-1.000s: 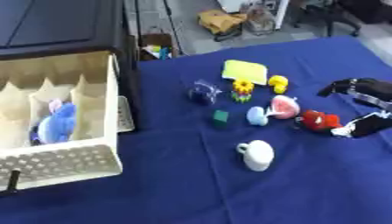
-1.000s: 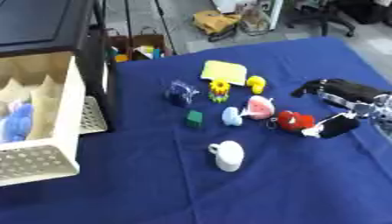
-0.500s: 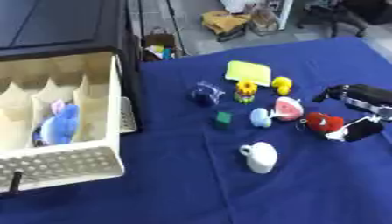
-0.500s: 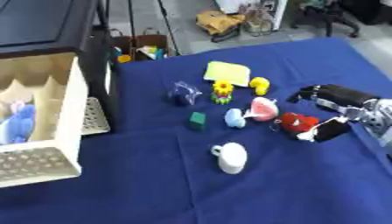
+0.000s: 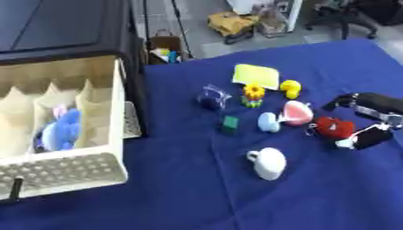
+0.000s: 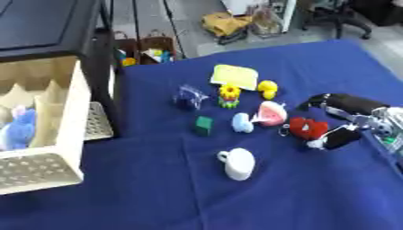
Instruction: Pick up objects from table and place into drawer.
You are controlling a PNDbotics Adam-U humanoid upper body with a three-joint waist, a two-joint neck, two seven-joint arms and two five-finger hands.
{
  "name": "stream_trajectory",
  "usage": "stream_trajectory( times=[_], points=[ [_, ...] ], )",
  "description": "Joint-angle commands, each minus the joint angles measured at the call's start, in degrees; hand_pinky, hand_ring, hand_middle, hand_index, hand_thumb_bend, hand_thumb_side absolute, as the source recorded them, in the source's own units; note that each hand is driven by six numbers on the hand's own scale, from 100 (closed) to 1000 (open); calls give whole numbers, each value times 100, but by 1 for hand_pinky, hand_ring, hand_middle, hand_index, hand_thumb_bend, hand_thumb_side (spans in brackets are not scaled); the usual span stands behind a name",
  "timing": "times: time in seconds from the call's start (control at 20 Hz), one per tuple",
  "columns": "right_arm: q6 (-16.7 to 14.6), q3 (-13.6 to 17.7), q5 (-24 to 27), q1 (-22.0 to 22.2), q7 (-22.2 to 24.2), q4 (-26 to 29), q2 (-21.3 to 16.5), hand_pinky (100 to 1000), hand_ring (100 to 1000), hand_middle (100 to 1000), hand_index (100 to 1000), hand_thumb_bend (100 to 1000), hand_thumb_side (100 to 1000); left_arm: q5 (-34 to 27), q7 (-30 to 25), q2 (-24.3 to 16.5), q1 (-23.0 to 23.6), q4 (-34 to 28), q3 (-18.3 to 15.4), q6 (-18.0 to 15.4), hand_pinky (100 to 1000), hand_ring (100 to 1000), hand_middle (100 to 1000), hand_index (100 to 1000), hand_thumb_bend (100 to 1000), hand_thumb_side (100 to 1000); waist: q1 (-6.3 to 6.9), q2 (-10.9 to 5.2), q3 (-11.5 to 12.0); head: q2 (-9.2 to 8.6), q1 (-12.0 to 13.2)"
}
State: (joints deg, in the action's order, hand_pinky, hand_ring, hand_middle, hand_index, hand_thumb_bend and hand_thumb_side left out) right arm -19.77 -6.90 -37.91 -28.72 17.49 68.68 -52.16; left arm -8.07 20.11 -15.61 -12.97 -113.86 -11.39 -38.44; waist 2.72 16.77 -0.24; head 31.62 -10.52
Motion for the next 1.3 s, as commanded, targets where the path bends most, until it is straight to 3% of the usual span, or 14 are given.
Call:
stream_trajectory(
  times=[0.05, 0.8, 1.3],
  points=[
    [19, 77, -94, -78, -45, -78, -129, 819, 903, 780, 893, 559, 497, 13, -23, -73, -39, -74, 11, -3, 512, 614, 648, 820, 191, 1000, -16, -71, 0, -71, -27],
    [6, 38, -86, -64, -174, -153, -88, 804, 874, 673, 764, 476, 438, 48, -36, -54, -38, -74, 20, 4, 512, 615, 648, 820, 194, 1000, -22, -52, 69, -83, -44],
    [-6, 72, 211, 4, -92, 25, -138, 795, 847, 596, 701, 420, 427, 45, -23, -77, -34, -74, 14, 13, 512, 615, 649, 820, 193, 1000, -38, -76, 34, -94, -46]
  ],
)
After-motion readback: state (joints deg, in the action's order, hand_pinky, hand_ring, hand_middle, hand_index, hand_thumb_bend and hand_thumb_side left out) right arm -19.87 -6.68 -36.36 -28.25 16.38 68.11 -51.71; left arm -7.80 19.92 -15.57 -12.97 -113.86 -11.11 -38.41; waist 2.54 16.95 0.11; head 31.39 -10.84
